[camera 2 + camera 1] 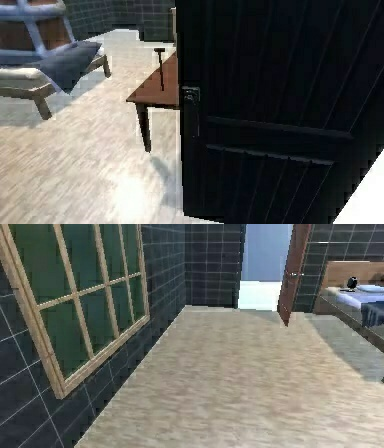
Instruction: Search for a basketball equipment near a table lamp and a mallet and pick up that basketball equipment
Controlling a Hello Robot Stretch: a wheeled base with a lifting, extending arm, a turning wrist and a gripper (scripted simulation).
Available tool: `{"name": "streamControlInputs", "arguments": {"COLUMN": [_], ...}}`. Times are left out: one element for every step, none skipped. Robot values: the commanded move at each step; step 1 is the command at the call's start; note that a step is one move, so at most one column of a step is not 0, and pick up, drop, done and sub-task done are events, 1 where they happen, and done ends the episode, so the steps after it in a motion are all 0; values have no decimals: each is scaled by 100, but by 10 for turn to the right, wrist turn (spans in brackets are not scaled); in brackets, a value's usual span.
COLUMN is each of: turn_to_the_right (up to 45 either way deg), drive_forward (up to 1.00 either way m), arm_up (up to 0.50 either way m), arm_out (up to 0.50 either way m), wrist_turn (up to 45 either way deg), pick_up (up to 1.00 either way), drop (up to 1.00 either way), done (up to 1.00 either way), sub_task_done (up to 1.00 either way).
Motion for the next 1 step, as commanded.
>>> {"name": "streamControlInputs", "arguments": {"turn_to_the_right": [300], "drive_forward": [0], "arm_up": [0], "arm_out": [0], "wrist_turn": [0], "pick_up": [0], "drop": [0], "done": [0], "sub_task_done": [0]}}
